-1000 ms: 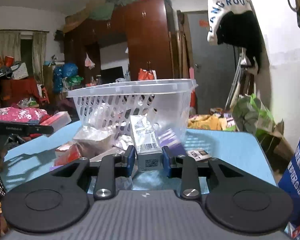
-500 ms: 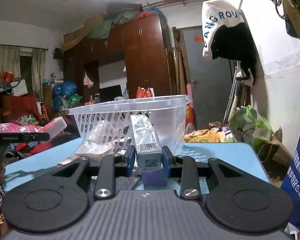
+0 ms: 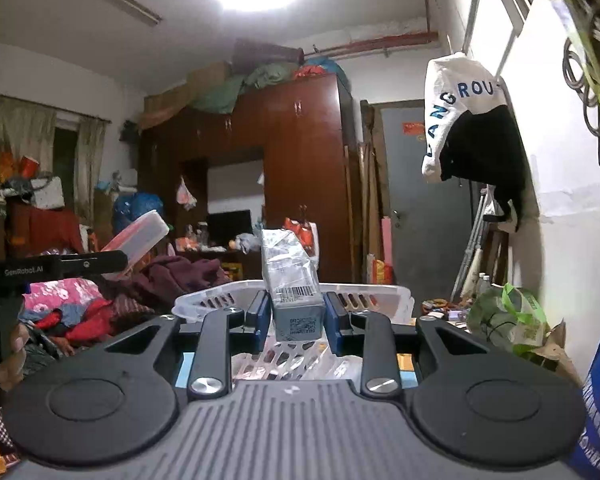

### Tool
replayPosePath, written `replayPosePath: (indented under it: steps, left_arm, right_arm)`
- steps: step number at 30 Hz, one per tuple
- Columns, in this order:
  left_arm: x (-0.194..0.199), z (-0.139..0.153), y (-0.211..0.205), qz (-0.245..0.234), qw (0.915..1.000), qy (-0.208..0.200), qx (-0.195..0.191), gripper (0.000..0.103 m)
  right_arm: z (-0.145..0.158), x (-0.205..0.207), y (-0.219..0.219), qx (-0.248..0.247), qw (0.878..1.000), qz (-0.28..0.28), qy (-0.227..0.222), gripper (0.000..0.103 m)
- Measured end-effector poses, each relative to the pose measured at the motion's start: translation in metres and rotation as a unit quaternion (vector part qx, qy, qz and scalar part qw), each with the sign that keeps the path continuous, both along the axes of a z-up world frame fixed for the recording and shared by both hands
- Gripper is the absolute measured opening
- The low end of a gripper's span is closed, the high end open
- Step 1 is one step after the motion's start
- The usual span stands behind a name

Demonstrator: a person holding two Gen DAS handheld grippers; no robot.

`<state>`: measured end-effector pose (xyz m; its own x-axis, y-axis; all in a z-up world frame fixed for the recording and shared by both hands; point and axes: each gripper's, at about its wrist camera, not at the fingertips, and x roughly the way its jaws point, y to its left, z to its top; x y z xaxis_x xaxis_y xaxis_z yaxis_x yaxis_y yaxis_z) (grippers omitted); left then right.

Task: Organize objects
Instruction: 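Carry both items over the white basket and open both grippers, then grasp the purple-blue box with the left gripper while the right grasps a bagged purple box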

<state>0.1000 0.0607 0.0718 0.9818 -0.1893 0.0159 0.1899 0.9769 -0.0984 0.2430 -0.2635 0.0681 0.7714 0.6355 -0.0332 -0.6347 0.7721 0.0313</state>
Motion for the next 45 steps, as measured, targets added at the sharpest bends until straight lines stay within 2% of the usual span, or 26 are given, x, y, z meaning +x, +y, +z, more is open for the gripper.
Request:
replayPosePath:
  steps: [3,5,7,9,11,14,15,16,17,18,19,20,21,23,24,27,30,31,33,36,37,38,39,45]
  left_arm:
    - [0.015,0.009,-0.01,0.004,0.9998,0.01,0.018,0.056]
    - [0.033,0.018,-0.013,0.007,0.9993,0.031,0.021,0.056]
    - [0.066,0.028,-0.013,0.014,0.9969,0.076,0.014,0.056]
    - [0.105,0.031,-0.014,0.013,0.9905,0.137,0.004,0.056]
    - [0.134,0.027,-0.015,0.016,0.9845,0.175,-0.003,0.056]
    - [0.16,0.016,-0.016,0.008,0.9746,0.224,-0.008,0.056]
    - [0.166,0.012,-0.016,0.005,0.9726,0.232,-0.014,0.06]
    - [0.167,0.011,-0.014,0.002,0.972,0.234,-0.02,0.065]
    - [0.167,0.01,-0.013,0.0,0.9724,0.232,-0.026,0.08]
    - [0.162,0.011,-0.012,0.001,0.9738,0.226,-0.024,0.086]
    - [0.155,0.011,-0.013,0.004,0.9756,0.219,-0.019,0.086]
    - [0.144,0.013,-0.012,0.006,0.9779,0.209,-0.013,0.088]
    - [0.13,0.014,-0.011,0.006,0.9804,0.197,-0.009,0.095]
    - [0.097,0.013,-0.014,0.002,0.9859,0.167,0.002,0.103]
    - [0.079,0.007,-0.014,0.006,0.9871,0.16,0.006,0.103]
    - [0.035,-0.027,-0.011,0.018,0.9855,0.169,0.0,0.103]
    - [0.009,-0.06,-0.01,-0.004,0.982,0.186,-0.03,0.103]
    - [0.001,-0.069,-0.011,-0.01,0.9818,0.185,-0.043,0.103]
    - [-0.013,-0.081,-0.022,-0.017,0.9833,0.178,-0.034,0.103]
    - [-0.022,-0.089,-0.046,-0.031,0.9842,0.174,-0.007,0.103]
    - [-0.023,-0.091,-0.055,-0.041,0.9836,0.176,0.006,0.103]
    - [-0.024,-0.093,-0.062,-0.048,0.9832,0.175,0.018,0.103]
    - [-0.022,-0.095,-0.071,-0.051,0.983,0.174,0.031,0.103]
    - [-0.013,-0.101,-0.108,-0.041,0.9829,0.162,0.077,0.1]
  right_arm:
    - [0.004,0.01,0.007,-0.008,1.0,-0.002,0.012,0.032]
    - [0.012,0.024,0.018,-0.022,0.999,-0.007,0.025,0.032]
    - [0.021,0.047,0.034,-0.046,0.998,-0.027,0.042,0.032]
    - [0.024,0.076,0.049,-0.072,0.994,-0.043,0.072,0.032]
    - [0.023,0.101,0.057,-0.079,0.99,-0.049,0.103,0.032]
    - [0.018,0.117,0.063,-0.087,0.987,-0.051,0.124,0.036]
    - [0.017,0.118,0.064,-0.089,0.987,-0.055,0.123,0.041]
    - [0.018,0.115,0.064,-0.087,0.987,-0.059,0.122,0.062]
    - [0.019,0.112,0.063,-0.084,0.987,-0.058,0.124,0.086]
    - [0.022,0.107,0.061,-0.079,0.988,-0.052,0.125,0.096]
    - [0.024,0.099,0.058,-0.073,0.989,-0.043,0.121,0.102]
    - [0.026,0.089,0.053,-0.066,0.991,-0.033,0.113,0.102]
    - [0.026,0.078,0.048,-0.058,0.992,-0.023,0.105,0.103]
    - [0.018,0.05,0.031,-0.034,0.995,-0.012,0.097,0.103]
    - [0.009,0.037,0.023,-0.024,0.995,-0.01,0.097,0.103]
    - [-0.031,0.004,0.006,-0.028,0.992,-0.002,0.123,0.103]
    - [-0.067,-0.015,-0.001,-0.037,0.988,0.025,0.148,0.103]
    - [-0.076,-0.018,-0.002,-0.027,0.988,0.036,0.15,0.102]
    - [-0.082,-0.017,0.005,-0.034,0.987,0.028,0.155,0.099]
    - [-0.082,-0.007,0.022,-0.054,0.986,0.025,0.158,0.086]
    - [-0.084,-0.005,0.027,-0.065,0.985,0.025,0.161,0.069]
    - [-0.085,-0.003,0.03,-0.073,0.984,0.019,0.162,0.048]
    - [-0.088,-0.003,0.03,-0.076,0.983,0.013,0.164,0.042]
    - [-0.092,-0.021,-0.001,-0.049,0.987,-0.005,0.151,0.042]
